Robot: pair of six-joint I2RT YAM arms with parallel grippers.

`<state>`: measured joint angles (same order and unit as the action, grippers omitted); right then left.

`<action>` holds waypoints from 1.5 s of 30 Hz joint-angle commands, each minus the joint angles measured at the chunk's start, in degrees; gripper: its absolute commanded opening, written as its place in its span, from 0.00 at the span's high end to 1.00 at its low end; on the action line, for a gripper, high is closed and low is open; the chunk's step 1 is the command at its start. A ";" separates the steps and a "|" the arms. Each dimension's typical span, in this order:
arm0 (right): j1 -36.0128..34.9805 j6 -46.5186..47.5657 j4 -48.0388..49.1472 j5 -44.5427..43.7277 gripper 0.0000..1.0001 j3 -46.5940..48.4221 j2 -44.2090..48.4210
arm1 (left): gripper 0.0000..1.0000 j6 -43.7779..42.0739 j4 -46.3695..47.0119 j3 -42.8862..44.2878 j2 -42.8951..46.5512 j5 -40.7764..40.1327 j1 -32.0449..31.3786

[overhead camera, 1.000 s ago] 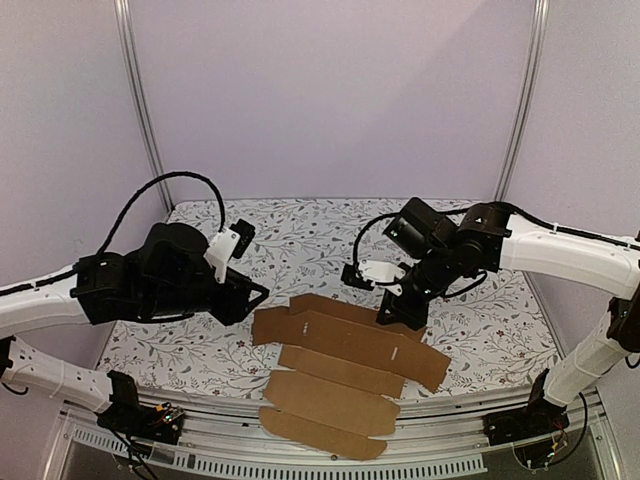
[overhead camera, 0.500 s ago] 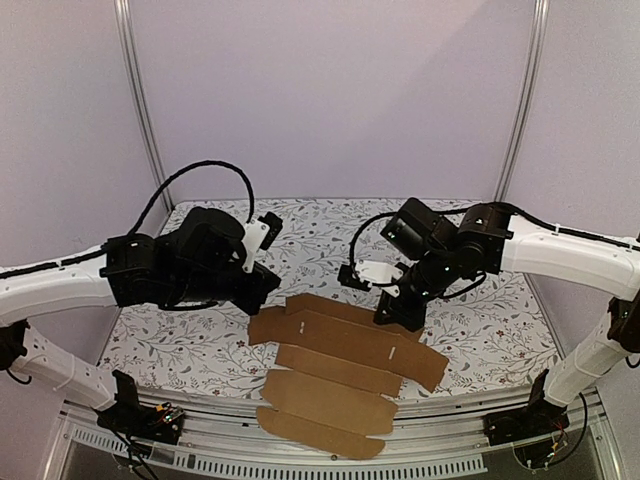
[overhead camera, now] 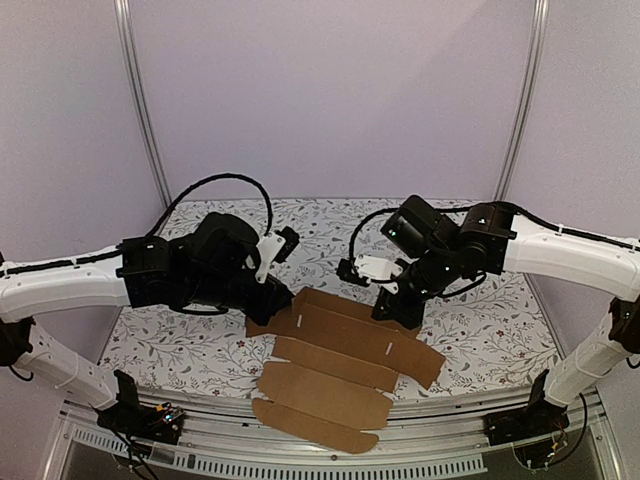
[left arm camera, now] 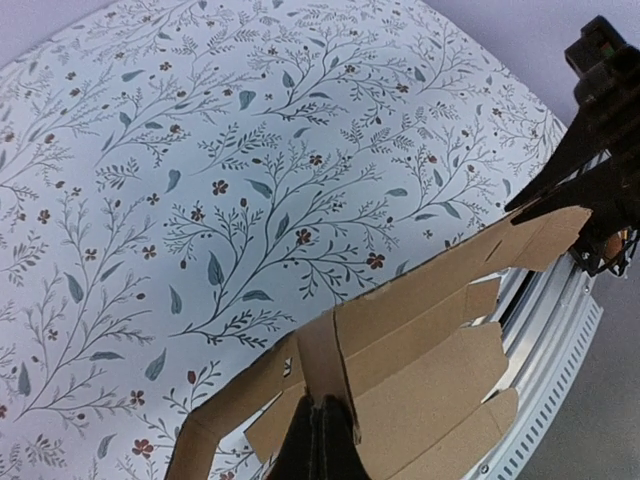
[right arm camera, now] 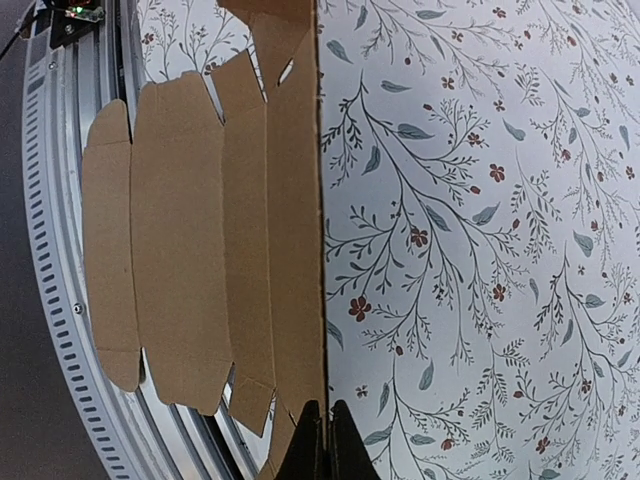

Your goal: Fold the paper box

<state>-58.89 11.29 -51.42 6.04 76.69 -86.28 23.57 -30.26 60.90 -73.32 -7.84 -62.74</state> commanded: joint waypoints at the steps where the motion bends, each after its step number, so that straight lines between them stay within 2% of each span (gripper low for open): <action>1: -0.90 -1.22 1.83 -1.25 1.00 2.05 0.98 | 1.00 -0.15 2.19 -1.17 -2.17 3.71 -0.72; 12: -1.96 -2.19 2.50 -1.25 1.00 1.89 0.09 | 1.00 0.26 6.72 -1.05 -4.30 6.02 -0.72; 30: -4.08 -3.24 3.80 -1.35 1.00 1.02 0.55 | 1.00 2.33 11.93 -2.72 -5.85 0.37 -0.72; 38: -4.03 -4.79 3.91 -5.01 1.00 0.91 1.17 | 1.00 3.77 7.83 -5.38 -1.48 -1.41 -0.72; 45: -1.22 -5.90 3.58 -1.96 1.00 0.49 1.28 | 1.00 5.31 4.82 -11.24 5.05 -3.57 -0.72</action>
<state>-61.67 6.55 -48.40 2.28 77.34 -86.30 27.51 -22.61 52.82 -71.75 -9.65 -62.74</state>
